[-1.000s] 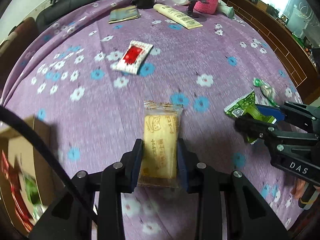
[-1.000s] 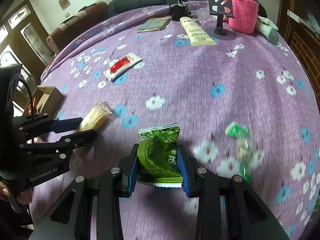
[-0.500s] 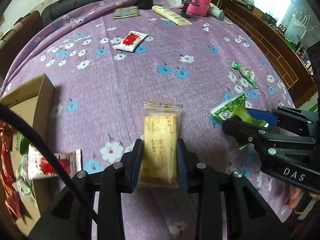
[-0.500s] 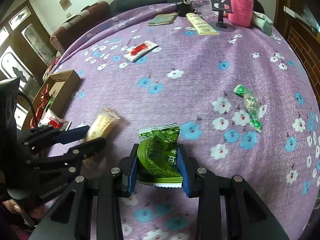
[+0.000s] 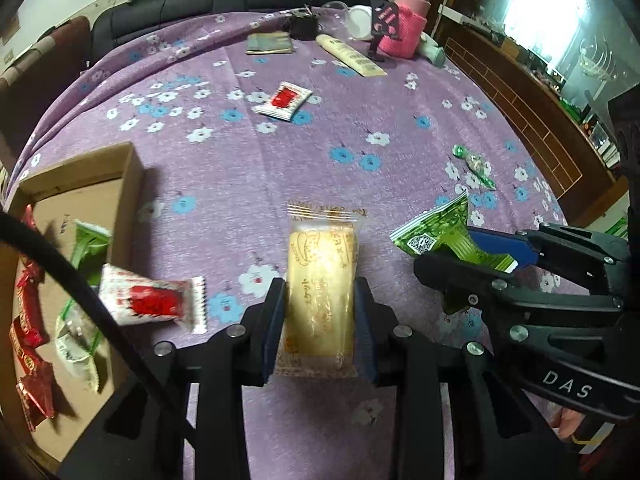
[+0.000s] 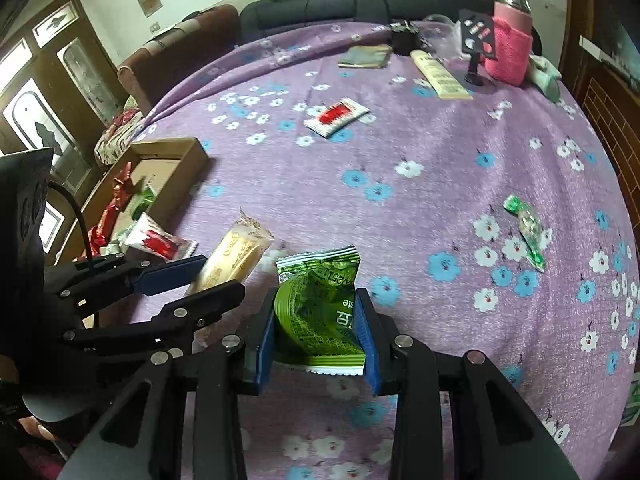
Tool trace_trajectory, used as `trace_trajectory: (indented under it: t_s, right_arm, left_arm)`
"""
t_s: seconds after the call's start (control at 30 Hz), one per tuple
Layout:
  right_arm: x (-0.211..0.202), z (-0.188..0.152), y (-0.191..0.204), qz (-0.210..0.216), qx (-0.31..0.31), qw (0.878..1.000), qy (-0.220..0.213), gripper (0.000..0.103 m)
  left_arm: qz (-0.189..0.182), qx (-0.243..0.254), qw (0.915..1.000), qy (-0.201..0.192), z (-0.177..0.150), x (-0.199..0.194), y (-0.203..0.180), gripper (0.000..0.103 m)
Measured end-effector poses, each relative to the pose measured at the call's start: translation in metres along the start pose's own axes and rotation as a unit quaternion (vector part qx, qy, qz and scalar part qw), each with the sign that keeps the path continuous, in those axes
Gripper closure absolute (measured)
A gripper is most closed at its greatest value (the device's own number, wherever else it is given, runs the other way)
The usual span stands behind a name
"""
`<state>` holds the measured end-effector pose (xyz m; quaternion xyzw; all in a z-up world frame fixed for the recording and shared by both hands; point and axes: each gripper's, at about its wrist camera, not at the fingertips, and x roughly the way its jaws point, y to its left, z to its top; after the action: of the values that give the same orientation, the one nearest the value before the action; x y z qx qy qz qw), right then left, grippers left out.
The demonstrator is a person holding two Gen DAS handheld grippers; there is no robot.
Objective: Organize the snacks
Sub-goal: 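Carry the biscuit packet with the left gripper into the box while right carries the green packet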
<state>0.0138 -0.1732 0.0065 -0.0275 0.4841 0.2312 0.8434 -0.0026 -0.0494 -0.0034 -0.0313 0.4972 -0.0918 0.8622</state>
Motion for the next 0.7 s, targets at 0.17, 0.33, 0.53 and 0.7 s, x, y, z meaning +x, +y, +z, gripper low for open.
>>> trace_trajectory:
  t_s: [0.17,0.33,0.53,0.7]
  right_arm:
    - [-0.001,0.009,0.024,0.007,-0.014,1.0,-0.01,0.067]
    - [0.003,0.019,0.053,0.022,-0.034,0.999,-0.013,0.067]
    - [0.02,0.036,0.102,0.048,-0.068,0.996,-0.015,0.068]
    - [0.034,0.049,0.141,0.066,-0.098,0.993,-0.014,0.068]
  left_arm:
    - [0.003,-0.021,0.9997,-0.013,-0.003,-0.017,0.021,0.068]
    - [0.013,-0.043,0.9986,-0.026,-0.008,-0.037,0.053,0.068]
    - [0.038,-0.079,0.9954,-0.036,-0.016,-0.056,0.1,0.068]
    - [0.06,-0.111,0.9911,-0.044,-0.023,-0.069,0.14,0.068]
